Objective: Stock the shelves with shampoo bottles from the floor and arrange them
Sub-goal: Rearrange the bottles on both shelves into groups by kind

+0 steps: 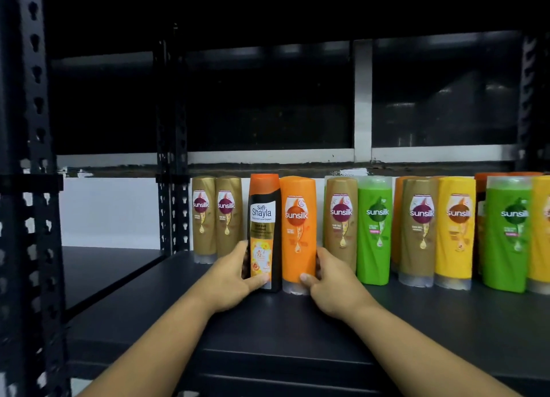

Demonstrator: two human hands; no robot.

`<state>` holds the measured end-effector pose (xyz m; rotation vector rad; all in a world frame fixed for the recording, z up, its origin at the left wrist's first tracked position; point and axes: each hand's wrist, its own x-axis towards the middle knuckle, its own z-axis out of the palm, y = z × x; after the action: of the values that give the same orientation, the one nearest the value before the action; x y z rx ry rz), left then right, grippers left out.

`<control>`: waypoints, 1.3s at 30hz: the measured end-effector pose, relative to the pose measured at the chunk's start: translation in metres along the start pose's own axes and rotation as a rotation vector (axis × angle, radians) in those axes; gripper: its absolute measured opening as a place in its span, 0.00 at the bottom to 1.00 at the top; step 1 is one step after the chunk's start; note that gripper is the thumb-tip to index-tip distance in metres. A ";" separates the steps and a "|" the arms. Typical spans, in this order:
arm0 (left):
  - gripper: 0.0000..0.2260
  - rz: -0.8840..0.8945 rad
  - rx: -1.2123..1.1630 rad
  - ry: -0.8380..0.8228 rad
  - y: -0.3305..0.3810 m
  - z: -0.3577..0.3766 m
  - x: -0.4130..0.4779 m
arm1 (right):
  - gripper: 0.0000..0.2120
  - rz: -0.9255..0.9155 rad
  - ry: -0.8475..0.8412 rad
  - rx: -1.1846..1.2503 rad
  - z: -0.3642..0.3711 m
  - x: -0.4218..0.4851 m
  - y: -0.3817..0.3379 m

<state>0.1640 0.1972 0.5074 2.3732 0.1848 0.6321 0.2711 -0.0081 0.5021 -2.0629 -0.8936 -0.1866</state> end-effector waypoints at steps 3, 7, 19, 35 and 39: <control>0.23 -0.011 0.081 0.016 0.005 0.001 -0.005 | 0.19 0.001 -0.009 -0.026 -0.003 -0.005 -0.002; 0.24 -0.028 0.183 -0.025 0.009 -0.003 -0.012 | 0.21 0.012 0.145 0.088 -0.015 -0.010 -0.007; 0.25 -0.141 0.427 -0.134 0.006 -0.001 -0.017 | 0.31 -0.282 0.509 -0.724 -0.115 0.041 -0.037; 0.32 -0.181 0.451 -0.107 0.004 -0.004 -0.016 | 0.22 -0.256 0.358 -0.368 -0.105 0.025 -0.064; 0.34 -0.177 0.458 -0.109 0.010 -0.004 -0.019 | 0.20 -0.185 0.318 -0.246 -0.113 0.012 -0.077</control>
<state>0.1457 0.1860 0.5092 2.7781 0.5344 0.4044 0.2499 -0.0592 0.6279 -2.0912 -0.8948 -0.7351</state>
